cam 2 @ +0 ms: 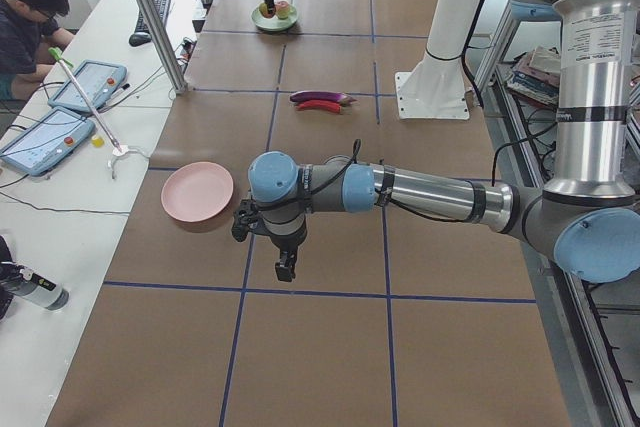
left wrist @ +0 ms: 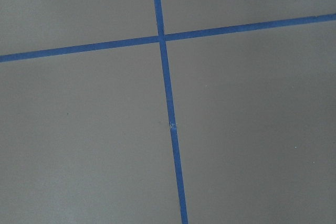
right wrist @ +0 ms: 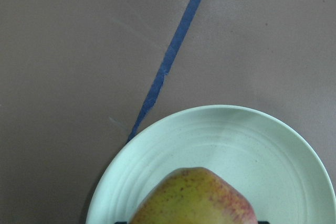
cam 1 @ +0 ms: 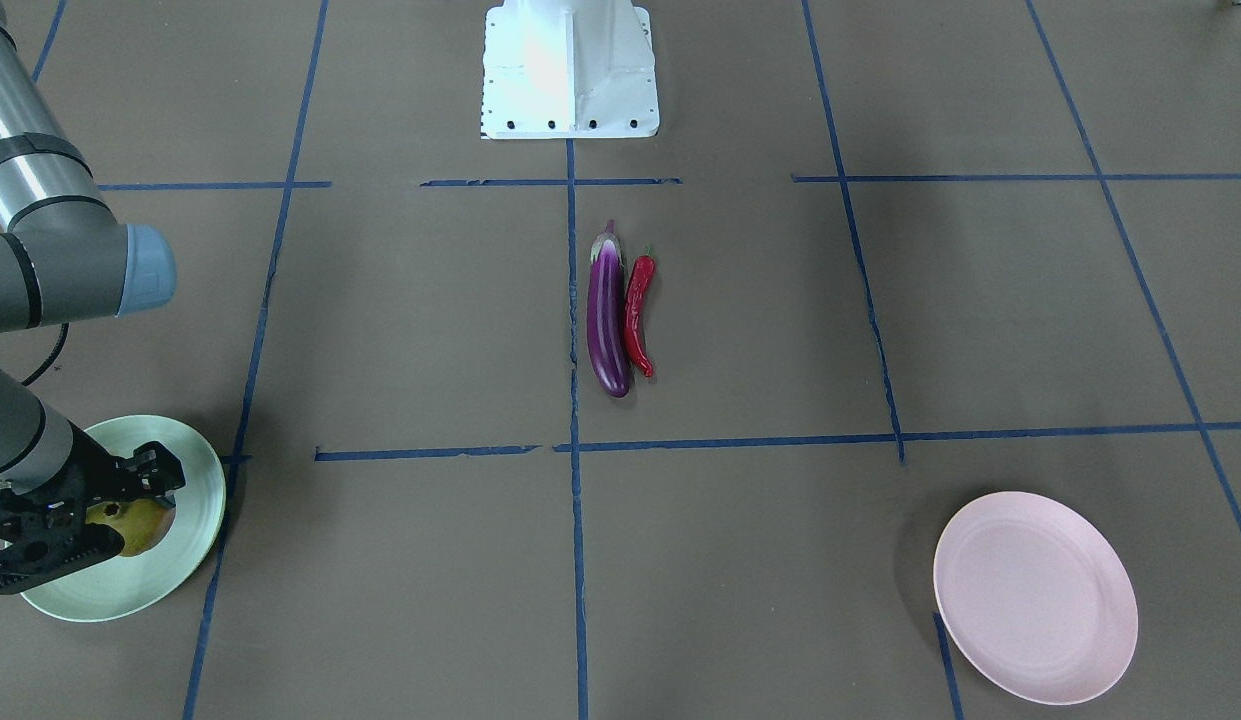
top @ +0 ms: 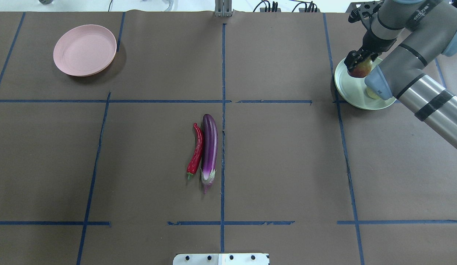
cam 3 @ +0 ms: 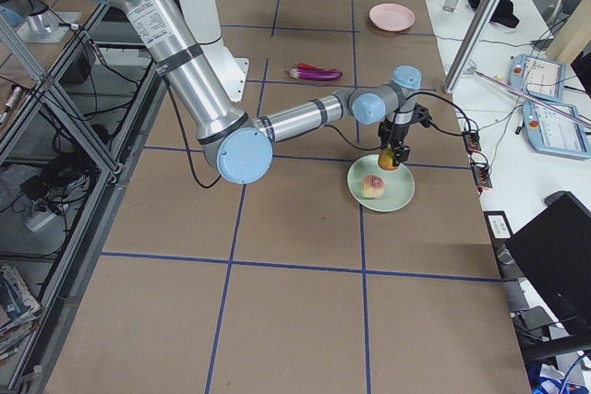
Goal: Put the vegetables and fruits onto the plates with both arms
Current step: 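Lower the pear onto the green plate beside the peach and release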
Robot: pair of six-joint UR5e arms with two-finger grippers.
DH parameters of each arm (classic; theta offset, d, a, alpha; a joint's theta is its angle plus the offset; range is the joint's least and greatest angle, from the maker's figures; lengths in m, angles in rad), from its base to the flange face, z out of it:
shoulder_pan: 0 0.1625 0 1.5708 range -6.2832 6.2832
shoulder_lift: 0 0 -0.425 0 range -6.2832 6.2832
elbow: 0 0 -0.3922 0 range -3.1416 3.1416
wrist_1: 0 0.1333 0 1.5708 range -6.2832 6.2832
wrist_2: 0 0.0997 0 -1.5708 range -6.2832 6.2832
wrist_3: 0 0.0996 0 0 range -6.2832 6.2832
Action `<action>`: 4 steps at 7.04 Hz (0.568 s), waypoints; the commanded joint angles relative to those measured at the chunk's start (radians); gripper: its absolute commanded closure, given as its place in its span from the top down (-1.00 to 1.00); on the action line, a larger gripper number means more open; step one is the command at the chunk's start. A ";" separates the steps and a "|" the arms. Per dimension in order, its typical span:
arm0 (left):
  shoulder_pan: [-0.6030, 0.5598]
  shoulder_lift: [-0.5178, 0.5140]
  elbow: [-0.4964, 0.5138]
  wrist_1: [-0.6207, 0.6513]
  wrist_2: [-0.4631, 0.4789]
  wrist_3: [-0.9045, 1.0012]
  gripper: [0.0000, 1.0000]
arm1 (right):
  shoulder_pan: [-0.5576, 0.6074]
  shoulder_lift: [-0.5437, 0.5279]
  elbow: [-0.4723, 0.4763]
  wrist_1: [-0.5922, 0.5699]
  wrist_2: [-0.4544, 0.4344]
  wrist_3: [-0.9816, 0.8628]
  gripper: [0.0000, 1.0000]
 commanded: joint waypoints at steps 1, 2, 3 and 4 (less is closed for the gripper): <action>0.000 0.000 -0.001 -0.017 0.000 0.001 1.00 | 0.019 0.009 -0.004 0.009 0.004 0.001 1.00; 0.000 0.000 -0.004 -0.019 0.002 0.000 1.00 | 0.069 0.024 -0.001 -0.004 0.048 -0.002 1.00; 0.000 0.000 -0.004 -0.021 0.002 0.000 1.00 | 0.138 0.035 -0.003 -0.047 0.126 -0.013 1.00; 0.002 -0.008 -0.005 -0.025 0.009 0.001 1.00 | 0.211 0.018 0.023 -0.107 0.169 -0.019 1.00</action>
